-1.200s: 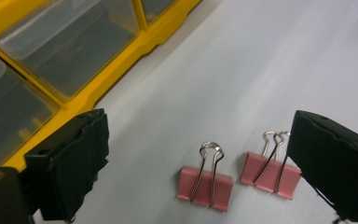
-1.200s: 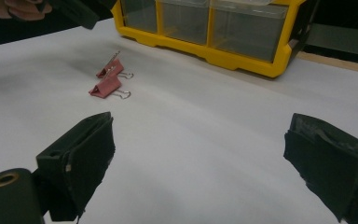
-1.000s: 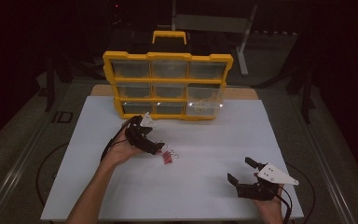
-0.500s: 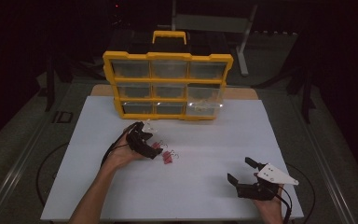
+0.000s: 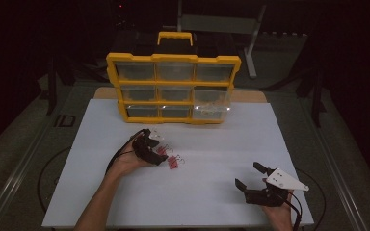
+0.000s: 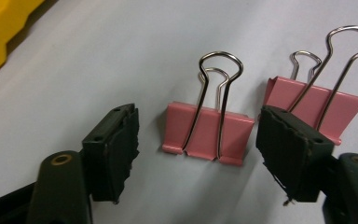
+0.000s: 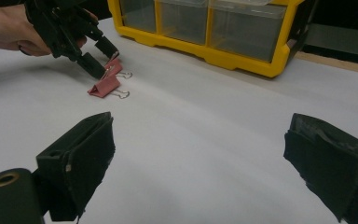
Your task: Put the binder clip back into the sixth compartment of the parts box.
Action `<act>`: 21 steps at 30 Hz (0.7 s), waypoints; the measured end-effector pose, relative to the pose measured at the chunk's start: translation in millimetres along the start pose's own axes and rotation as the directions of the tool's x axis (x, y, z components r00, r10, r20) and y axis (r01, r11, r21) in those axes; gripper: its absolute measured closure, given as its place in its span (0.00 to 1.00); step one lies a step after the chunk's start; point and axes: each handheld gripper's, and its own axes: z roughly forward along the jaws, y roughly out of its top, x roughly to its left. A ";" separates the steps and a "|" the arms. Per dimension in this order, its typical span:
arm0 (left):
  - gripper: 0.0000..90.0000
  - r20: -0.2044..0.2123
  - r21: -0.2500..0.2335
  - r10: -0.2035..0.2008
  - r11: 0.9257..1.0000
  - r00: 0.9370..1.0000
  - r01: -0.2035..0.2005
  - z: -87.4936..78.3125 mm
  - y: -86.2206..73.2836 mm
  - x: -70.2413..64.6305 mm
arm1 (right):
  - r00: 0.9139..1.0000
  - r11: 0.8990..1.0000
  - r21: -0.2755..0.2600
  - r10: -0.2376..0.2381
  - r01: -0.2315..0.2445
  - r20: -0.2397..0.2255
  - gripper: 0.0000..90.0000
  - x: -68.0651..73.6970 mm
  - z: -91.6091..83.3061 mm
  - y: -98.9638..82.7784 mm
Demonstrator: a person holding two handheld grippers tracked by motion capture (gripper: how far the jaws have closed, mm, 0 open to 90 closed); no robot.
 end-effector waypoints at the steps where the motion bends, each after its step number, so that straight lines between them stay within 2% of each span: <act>1: 0.37 0.004 0.000 0.000 1.000 1.000 0.000 0.5 0.1 -0.2 | 1.000 1.000 0.000 -0.001 0.001 0.000 0.09 0.1 0.1 0.0; 3: 0.39 0.008 -0.002 0.001 1.000 1.000 -0.001 1.4 0.6 -0.4 | 1.000 1.000 0.000 -0.002 0.002 0.000 0.09 0.1 0.2 0.0; 9: 0.52 0.028 0.001 -0.001 1.000 1.000 0.001 3.4 0.5 0.1 | 1.000 1.000 0.000 -0.001 0.001 0.000 0.09 -0.1 0.0 0.0; 14: 0.55 0.021 0.001 -0.002 1.000 1.000 0.002 2.9 0.8 0.2 | 1.000 1.000 0.000 -0.003 0.003 0.000 0.09 0.0 0.2 0.1; 21: 0.56 0.019 -0.018 -0.026 1.000 0.999 0.026 -0.2 1.3 2.9 | 1.000 1.000 -0.001 0.002 -0.002 -0.001 0.09 -0.1 0.2 0.1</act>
